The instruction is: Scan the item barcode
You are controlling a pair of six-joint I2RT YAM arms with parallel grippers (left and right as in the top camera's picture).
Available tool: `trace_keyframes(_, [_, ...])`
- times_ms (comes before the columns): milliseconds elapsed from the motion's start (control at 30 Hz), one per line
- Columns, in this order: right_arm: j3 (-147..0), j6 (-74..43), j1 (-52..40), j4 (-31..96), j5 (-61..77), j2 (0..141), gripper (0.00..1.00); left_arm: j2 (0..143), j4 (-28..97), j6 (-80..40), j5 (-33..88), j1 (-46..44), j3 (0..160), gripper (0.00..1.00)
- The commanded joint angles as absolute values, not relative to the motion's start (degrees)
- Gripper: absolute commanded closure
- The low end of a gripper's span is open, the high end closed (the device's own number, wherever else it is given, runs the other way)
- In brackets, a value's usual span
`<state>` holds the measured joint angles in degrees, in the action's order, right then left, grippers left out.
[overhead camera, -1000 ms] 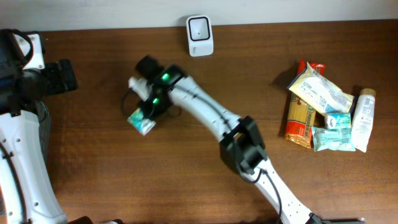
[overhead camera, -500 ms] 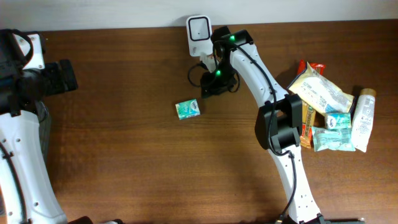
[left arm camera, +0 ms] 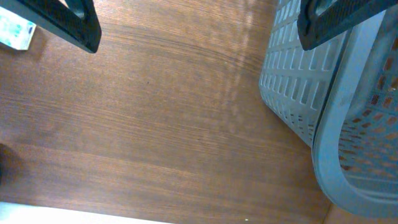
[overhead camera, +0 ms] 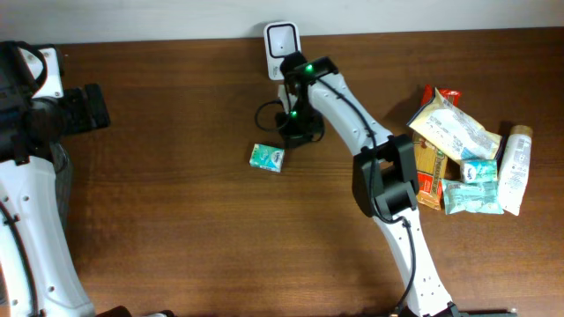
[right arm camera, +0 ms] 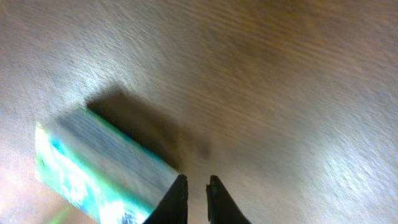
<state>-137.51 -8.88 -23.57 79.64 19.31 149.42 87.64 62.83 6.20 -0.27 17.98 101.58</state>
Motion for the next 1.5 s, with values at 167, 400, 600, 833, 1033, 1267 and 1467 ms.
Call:
trace_keyframes(167, [-139.74,-4.49,-23.59,76.44,15.31,148.53,0.83,87.39,62.7,5.67,-0.43,18.17,101.84,0.01])
trace_keyframes(400, [-139.65,-2.83,-27.53,80.42,15.84,148.55,0.83,87.39,62.7,5.67,-0.43,18.17,101.84,0.01])
trace_keyframes(600, [-139.83,0.78,-29.95,83.22,15.99,148.53,0.84,87.39,62.7,5.67,-0.43,18.17,101.84,0.01])
trace_keyframes(833, [-146.17,7.79,-28.16,86.76,20.6,148.53,0.55,87.39,62.7,5.67,-0.43,18.17,101.84,0.01])
trace_keyframes(1033, [-138.19,14.81,-28.64,83.09,28.69,148.57,0.49,87.39,62.7,5.67,-0.43,18.17,101.84,0.01])
trace_keyframes(1267, [-129.91,13.08,-28.95,76.2,34.28,148.57,0.5,87.39,62.7,5.67,-0.43,18.17,101.84,0.01])
trace_keyframes(1467, [-129.95,6.52,-28.95,74.54,34.33,148.57,0.96,87.39,62.7,5.67,-0.43,18.17,101.84,0.01])
